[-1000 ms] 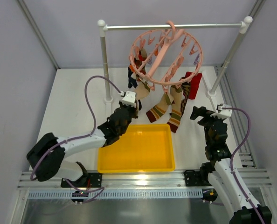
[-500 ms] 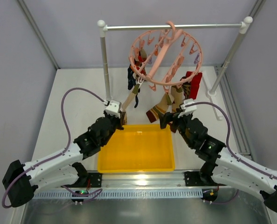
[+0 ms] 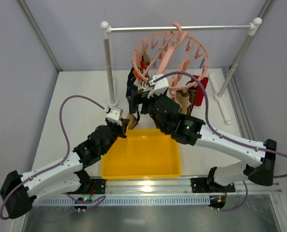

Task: Remove the socks clipped to the hanger

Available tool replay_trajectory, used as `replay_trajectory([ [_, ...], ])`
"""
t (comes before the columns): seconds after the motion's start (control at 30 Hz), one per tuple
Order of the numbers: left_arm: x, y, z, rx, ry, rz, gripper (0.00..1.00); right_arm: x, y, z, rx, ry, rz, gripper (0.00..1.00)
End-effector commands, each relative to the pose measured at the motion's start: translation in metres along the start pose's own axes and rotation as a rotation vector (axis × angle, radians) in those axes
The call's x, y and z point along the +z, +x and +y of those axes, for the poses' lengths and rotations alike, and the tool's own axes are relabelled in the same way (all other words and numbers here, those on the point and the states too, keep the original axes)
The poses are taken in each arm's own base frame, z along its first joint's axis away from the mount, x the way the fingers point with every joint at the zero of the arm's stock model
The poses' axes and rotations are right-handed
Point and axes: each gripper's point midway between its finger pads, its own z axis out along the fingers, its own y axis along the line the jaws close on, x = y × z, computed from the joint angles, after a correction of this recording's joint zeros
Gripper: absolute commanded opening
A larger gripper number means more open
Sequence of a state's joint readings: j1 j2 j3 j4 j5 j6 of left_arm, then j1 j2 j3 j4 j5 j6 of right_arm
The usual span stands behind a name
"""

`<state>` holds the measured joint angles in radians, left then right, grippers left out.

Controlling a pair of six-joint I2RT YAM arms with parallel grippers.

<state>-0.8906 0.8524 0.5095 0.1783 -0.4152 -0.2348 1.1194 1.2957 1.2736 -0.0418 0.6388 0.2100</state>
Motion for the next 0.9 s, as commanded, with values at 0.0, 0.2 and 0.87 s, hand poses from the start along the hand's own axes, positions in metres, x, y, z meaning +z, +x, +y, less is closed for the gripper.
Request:
replay_trajectory([
  [0.0, 0.004, -0.004, -0.012, -0.038, 0.044, -0.022, 0.0, 0.015, -0.008, -0.005, 0.025, 0.122, 0.003, 0.99],
  [0.2, 0.004, -0.006, -0.013, -0.056, 0.031, -0.035, 0.0, 0.029, 0.001, -0.01, 0.042, 0.227, 0.019, 0.97],
  [0.87, -0.001, -0.003, -0.019, -0.076, -0.005, -0.082, 0.0, 0.042, 0.023, -0.06, 0.189, 0.471, -0.057, 0.83],
])
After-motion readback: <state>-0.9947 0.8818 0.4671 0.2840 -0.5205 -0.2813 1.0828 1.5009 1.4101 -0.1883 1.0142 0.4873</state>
